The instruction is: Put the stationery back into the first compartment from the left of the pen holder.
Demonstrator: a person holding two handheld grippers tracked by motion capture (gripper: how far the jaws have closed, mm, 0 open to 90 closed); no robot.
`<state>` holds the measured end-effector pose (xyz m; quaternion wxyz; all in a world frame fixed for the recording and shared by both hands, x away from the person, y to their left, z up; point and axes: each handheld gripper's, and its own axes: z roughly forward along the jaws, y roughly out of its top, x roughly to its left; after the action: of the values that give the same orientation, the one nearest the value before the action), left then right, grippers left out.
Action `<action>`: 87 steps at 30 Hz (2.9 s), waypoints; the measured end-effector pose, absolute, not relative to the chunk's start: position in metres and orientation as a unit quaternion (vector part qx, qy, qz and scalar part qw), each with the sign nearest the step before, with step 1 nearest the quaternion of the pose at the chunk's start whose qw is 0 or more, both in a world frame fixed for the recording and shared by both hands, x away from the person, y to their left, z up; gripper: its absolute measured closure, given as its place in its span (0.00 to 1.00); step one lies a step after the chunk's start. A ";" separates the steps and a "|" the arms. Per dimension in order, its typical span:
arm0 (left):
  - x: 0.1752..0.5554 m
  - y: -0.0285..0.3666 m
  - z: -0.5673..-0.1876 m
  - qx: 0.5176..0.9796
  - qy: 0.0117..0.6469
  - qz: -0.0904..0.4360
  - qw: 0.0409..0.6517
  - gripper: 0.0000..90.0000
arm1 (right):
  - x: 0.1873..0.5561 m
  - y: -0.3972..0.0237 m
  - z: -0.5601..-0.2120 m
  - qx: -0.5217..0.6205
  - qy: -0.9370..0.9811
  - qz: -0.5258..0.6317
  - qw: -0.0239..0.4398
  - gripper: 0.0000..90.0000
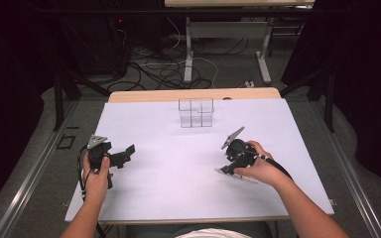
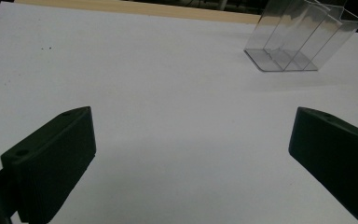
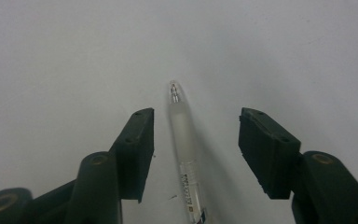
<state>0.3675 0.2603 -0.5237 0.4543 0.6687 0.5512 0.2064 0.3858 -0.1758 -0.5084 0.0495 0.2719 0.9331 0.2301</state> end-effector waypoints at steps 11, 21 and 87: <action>0.368 0.260 -0.524 0.669 0.551 0.205 0.455 0.01 | 0.384 -0.174 -0.513 0.259 0.940 0.216 0.053 0.75; 0.368 0.260 -0.524 0.669 0.552 0.204 0.454 0.01 | 0.386 -0.173 -0.522 0.257 0.944 0.202 0.042 0.80; 0.368 0.261 -0.525 0.669 0.553 0.203 0.454 0.01 | 0.380 -0.166 -0.507 0.249 0.944 0.210 0.044 0.89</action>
<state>0.3681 0.2605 -0.5246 0.4535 0.6691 0.5527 0.2030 0.3801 -0.1661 -0.5075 0.0437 0.2491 0.9443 0.2104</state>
